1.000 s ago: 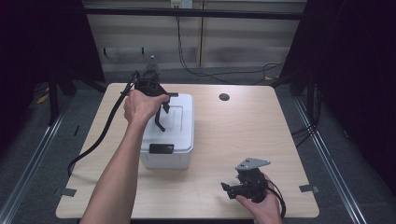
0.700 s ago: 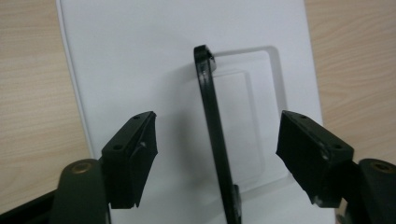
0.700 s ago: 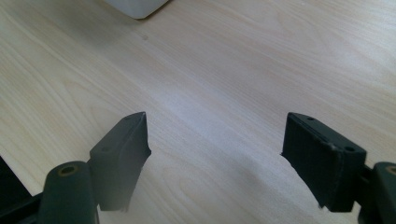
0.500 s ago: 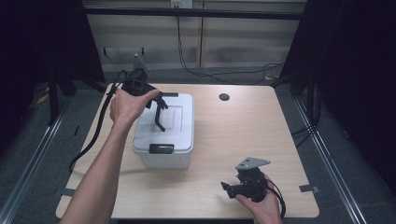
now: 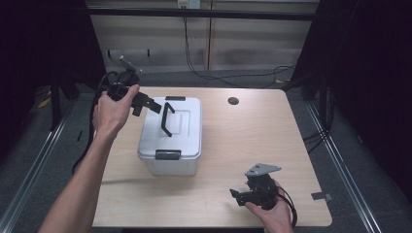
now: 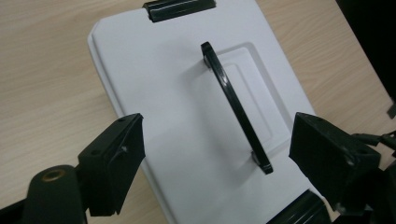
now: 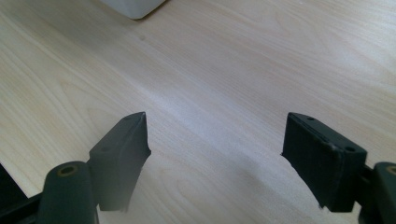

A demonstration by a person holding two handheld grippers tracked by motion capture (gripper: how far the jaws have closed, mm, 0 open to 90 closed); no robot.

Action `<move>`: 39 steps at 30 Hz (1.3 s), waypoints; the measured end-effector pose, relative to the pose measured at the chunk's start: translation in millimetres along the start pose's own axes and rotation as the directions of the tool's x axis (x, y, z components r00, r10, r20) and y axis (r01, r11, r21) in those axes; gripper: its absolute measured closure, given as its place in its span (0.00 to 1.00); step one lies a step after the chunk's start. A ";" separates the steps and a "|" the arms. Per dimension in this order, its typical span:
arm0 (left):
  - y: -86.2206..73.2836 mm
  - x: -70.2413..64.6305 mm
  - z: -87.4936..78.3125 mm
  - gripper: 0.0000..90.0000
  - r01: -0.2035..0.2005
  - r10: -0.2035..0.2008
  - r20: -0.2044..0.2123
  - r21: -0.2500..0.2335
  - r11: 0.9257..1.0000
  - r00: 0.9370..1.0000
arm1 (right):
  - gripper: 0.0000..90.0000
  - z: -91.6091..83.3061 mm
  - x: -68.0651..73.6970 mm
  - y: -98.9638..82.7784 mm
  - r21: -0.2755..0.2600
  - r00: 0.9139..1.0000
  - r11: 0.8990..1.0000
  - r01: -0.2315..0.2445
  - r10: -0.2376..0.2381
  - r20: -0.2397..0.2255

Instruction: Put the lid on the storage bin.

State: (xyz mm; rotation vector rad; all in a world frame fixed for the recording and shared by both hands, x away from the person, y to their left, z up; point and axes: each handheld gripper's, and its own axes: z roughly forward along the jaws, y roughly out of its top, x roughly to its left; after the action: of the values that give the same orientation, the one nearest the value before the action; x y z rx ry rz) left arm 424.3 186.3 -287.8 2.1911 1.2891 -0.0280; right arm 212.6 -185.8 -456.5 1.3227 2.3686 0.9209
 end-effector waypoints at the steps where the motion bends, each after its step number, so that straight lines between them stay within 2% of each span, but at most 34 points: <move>1: -3.2 0.6 -1.7 0.20 -0.009 0.009 -0.006 -0.015 1.000 1.000 | 0.24 -0.1 -0.1 0.0 0.000 1.000 1.000 0.002 -0.002 0.001; 4: -9.8 3.3 -7.5 0.20 -0.047 0.046 -0.012 -0.044 0.998 0.999 | 0.24 -0.3 -0.4 0.0 0.001 1.000 1.000 0.000 0.000 0.005; 6: -14.9 5.7 -10.6 0.23 -0.044 0.043 -0.026 -0.048 0.998 0.999 | 0.24 -0.4 -0.5 -0.1 0.000 1.000 1.000 -0.001 0.001 0.006; 9: -22.6 11.9 -14.5 0.23 -0.065 0.064 -0.012 -0.055 0.996 0.998 | 0.24 -0.2 -0.7 0.0 0.000 1.000 1.000 -0.003 0.003 0.008; 10: -26.8 13.8 -16.0 0.23 -0.066 0.065 -0.024 -0.071 0.995 0.998 | 0.24 -0.3 -0.6 -0.1 0.000 1.000 1.000 -0.003 0.003 0.008; 15: -44.4 20.0 -18.9 0.23 -0.100 0.099 -0.011 -0.106 0.989 0.995 | 0.24 -0.5 -0.5 -0.2 0.000 1.000 1.000 -0.001 0.001 0.009; 19: -56.6 24.0 -17.1 0.23 -0.099 0.099 -0.007 -0.114 0.988 0.995 | 0.24 -0.3 -0.5 -0.1 0.000 1.000 1.000 -0.006 0.006 0.013; 21: -62.0 26.6 -16.3 0.23 -0.092 0.091 -0.018 -0.115 0.989 0.996 | 0.24 -0.3 -0.7 -0.2 -0.003 1.000 1.000 -0.003 0.003 0.013; 24: -72.7 33.7 -15.2 0.22 -0.064 0.057 -0.060 -0.132 0.989 0.997 | 0.24 -0.5 -0.4 -0.3 0.000 1.000 1.000 -0.008 0.008 0.013; 28: -87.3 39.0 -15.0 0.20 -0.074 0.071 -0.023 -0.160 0.984 0.997 | 0.24 -0.3 -0.4 -0.4 0.002 1.000 1.000 -0.008 0.008 0.013; 34: -108.7 42.5 -16.3 0.20 -0.085 0.083 -0.020 -0.194 0.977 0.996 | 0.24 -0.1 -0.8 -0.4 0.001 1.000 1.000 -0.010 0.010 0.014; 35: -112.5 43.4 -16.7 0.20 -0.097 0.095 -0.022 -0.197 0.976 0.995 | 0.24 -0.1 -0.8 -0.4 0.001 1.000 1.000 -0.010 0.010 0.014; 38: -125.8 48.0 -16.6 0.20 -0.096 0.092 -0.027 -0.226 0.969 0.995 | 0.24 -0.1 -0.7 -0.5 0.000 1.000 1.000 -0.011 0.011 0.016; 39: -128.8 49.2 -16.2 0.20 -0.094 0.090 -0.026 -0.227 0.969 0.996 | 0.24 0.3 -0.9 -0.4 0.000 1.000 1.000 -0.010 0.010 0.015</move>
State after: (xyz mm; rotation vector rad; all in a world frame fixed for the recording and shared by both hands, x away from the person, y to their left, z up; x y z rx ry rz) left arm 342.5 279.2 -350.7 2.0540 1.1372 0.1662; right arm 212.9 -186.5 -457.1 1.3380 2.3528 0.9113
